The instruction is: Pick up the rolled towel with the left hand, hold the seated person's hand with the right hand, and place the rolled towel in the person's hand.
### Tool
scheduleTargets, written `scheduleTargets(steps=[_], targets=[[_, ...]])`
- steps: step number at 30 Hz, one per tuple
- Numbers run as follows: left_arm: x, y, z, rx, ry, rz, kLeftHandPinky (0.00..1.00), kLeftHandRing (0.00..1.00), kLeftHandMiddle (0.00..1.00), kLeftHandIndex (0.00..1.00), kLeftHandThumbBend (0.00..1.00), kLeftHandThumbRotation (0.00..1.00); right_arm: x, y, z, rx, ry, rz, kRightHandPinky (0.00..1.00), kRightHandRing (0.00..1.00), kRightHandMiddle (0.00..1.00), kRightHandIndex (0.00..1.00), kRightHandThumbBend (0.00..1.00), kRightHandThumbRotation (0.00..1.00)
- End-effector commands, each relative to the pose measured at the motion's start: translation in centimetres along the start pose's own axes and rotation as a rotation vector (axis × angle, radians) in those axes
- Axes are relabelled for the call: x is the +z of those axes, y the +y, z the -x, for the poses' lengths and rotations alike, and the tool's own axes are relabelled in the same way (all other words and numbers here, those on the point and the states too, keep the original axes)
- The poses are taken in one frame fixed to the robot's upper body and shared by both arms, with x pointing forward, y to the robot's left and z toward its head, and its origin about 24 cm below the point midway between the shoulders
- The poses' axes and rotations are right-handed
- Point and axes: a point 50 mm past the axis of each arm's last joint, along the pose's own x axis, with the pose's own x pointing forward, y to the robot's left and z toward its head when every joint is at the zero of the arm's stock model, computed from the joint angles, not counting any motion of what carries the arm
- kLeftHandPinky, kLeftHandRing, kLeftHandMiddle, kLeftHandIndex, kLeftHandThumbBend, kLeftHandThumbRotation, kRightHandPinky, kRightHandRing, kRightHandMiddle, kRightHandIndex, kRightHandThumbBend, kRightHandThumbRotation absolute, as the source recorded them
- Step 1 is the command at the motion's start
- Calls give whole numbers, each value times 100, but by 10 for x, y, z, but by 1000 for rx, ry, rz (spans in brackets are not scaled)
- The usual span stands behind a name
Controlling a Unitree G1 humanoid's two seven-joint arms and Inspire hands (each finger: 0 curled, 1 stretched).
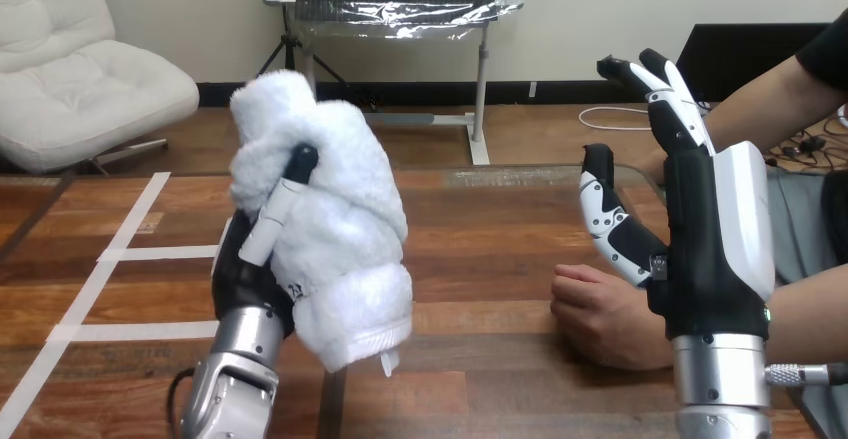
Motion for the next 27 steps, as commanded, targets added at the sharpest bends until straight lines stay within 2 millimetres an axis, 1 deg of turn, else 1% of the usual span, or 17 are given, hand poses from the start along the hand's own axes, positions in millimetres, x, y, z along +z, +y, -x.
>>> scheduleTargets(steps=[1, 9, 15, 21, 27], targets=[[-7, -43, -6, -148, -49, 113, 28, 36, 43, 50, 72, 0, 16, -15, -17, -60, -109, 2, 86, 91, 94, 83, 18, 0], [-8, -51, -2, -188, -50, 110, 28, 36, 42, 50, 71, 0, 14, -22, -19, -41, -120, 20, 84, 91, 95, 83, 21, 0], [-10, -56, 0, -214, -48, 124, 28, 35, 42, 50, 72, 0, 12, -31, -22, -8, -141, 46, 83, 92, 95, 84, 27, 0], [-12, -61, 2, -238, -55, 116, 28, 35, 42, 50, 71, 0, 7, -41, -26, 34, -151, 96, 80, 92, 95, 85, 35, 0], [-13, -65, 3, -261, -62, 107, 28, 35, 41, 50, 72, 0, 4, -52, -29, 83, -133, 194, 76, 89, 93, 85, 47, 0]])
